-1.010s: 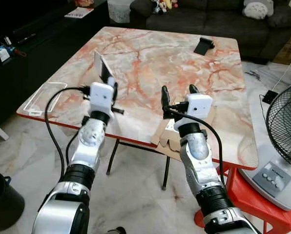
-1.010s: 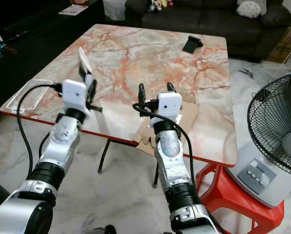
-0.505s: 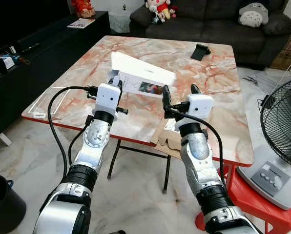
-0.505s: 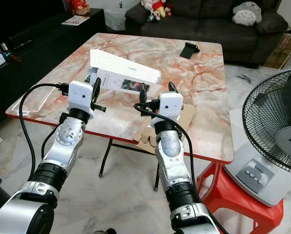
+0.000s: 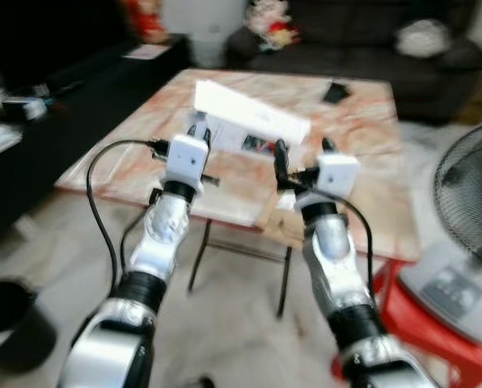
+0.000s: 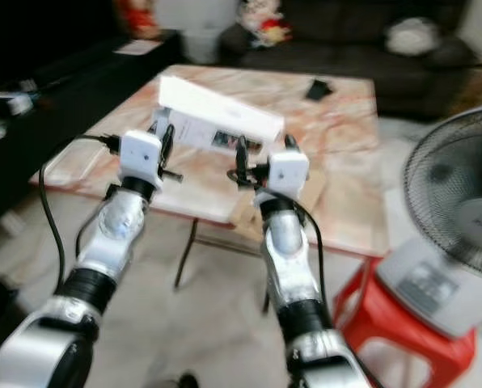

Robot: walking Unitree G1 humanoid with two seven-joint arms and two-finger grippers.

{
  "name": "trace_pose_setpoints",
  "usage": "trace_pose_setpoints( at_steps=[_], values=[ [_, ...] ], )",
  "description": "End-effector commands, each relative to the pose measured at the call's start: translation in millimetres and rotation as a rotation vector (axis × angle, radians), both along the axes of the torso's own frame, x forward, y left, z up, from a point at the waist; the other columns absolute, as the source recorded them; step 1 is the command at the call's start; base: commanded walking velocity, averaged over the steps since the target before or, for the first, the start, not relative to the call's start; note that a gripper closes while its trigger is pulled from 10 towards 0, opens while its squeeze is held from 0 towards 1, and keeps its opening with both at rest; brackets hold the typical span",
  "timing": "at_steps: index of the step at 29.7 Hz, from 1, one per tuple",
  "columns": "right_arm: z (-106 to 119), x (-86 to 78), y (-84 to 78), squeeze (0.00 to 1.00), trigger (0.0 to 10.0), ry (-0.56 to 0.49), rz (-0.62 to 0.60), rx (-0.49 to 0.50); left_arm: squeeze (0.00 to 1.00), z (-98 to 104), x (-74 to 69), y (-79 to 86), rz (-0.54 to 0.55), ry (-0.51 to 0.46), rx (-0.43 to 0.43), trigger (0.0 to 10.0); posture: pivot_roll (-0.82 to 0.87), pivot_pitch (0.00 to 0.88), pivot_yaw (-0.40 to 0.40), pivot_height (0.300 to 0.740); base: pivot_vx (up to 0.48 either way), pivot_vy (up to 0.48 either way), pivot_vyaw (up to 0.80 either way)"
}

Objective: Picking trash to rubbish bin

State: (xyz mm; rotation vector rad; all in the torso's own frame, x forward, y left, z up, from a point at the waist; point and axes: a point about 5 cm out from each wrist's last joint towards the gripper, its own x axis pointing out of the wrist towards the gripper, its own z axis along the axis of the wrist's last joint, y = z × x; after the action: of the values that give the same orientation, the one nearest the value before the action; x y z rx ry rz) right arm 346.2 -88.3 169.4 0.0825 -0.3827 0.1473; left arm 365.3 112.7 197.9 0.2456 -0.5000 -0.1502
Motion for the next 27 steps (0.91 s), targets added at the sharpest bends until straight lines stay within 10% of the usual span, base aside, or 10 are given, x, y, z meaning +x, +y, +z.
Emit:
trace_pose_setpoints(
  at_steps=[1, 27],
  values=[
    [0.9, 0.6, 1.2, 0.0, 10.0, -0.001, 0.004, 0.005, 0.0, 9.1, 1.3, -0.1, 0.002, -0.031, -0.004, 10.0, -0.11, 0.0, 0.053, 0.74, -0.244, 0.0, 0.0],
    [-0.8, 1.6, -1.8, 0.0, 10.0, 0.005, 0.007, 0.006, 0.0, 15.1, 2.1, 1.7, 0.016, -0.052, -0.002, 10.0, -0.11, 0.0, 0.05, 0.74, -0.26, 0.0, 0.0]
  ],
)
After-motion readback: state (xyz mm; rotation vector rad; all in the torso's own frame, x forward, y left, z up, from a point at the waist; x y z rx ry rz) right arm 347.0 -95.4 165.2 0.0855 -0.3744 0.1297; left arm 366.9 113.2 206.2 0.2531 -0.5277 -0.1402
